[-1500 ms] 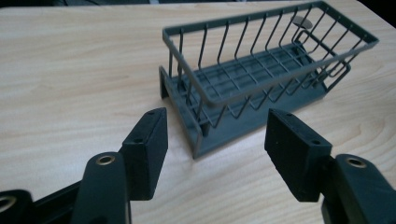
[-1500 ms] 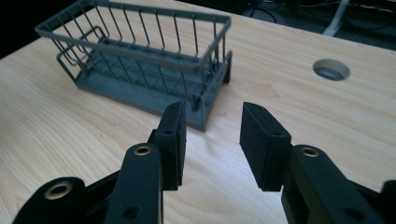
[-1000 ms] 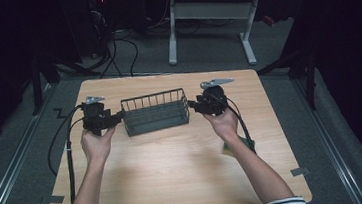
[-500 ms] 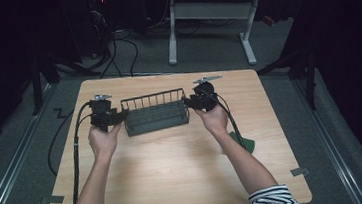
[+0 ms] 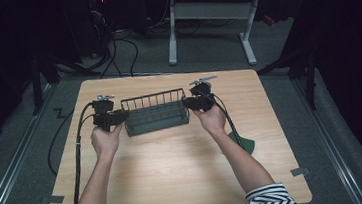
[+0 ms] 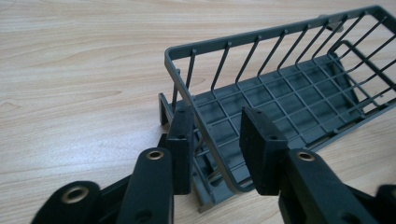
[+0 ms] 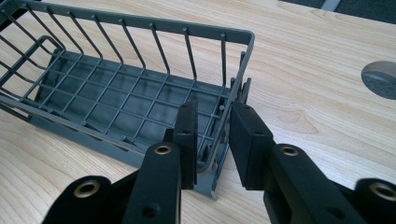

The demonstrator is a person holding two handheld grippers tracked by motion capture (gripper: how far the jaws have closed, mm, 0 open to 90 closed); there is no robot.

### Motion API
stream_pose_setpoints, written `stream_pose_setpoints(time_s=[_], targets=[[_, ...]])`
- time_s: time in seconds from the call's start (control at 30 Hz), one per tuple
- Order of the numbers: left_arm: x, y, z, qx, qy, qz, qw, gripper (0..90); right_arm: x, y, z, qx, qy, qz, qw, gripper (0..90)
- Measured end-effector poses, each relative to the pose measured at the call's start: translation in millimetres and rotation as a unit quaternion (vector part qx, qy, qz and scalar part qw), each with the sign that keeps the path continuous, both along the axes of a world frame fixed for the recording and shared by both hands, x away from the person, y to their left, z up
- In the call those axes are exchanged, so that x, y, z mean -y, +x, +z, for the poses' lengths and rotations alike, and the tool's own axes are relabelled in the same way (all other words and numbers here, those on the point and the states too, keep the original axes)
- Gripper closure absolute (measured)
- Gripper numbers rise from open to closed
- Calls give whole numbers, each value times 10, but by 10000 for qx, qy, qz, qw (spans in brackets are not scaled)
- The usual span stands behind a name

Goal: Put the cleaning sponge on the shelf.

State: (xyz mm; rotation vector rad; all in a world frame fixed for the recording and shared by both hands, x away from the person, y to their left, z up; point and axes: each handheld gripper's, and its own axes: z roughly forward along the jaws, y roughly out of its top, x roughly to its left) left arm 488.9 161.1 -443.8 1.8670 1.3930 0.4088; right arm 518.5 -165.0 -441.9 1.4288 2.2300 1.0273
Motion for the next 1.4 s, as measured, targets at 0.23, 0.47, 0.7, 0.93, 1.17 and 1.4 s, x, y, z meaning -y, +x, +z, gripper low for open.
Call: stream_pose_setpoints(time_s=[0.23,0.47,0.7,0.93,1.17,1.4], targets=[[23,-15,-19,-94,133,-65,9998,713,35,-21,1,-43,6,41,10000,760],[59,-70,-13,-96,92,-161,9998,720,103,-86,9,-69,5,62,10000,759],[78,-168,-20,-87,9,-232,9997,721,156,-196,13,-48,-27,130,9999,755],[125,-310,-20,-76,-7,-358,9993,719,222,-369,26,-29,-125,210,9997,750],[198,-499,-19,-68,-11,-513,9987,720,341,-621,31,-38,-97,298,9995,738],[264,-646,-13,-61,-2,-667,9978,717,438,-816,37,-59,-100,342,9993,730]])
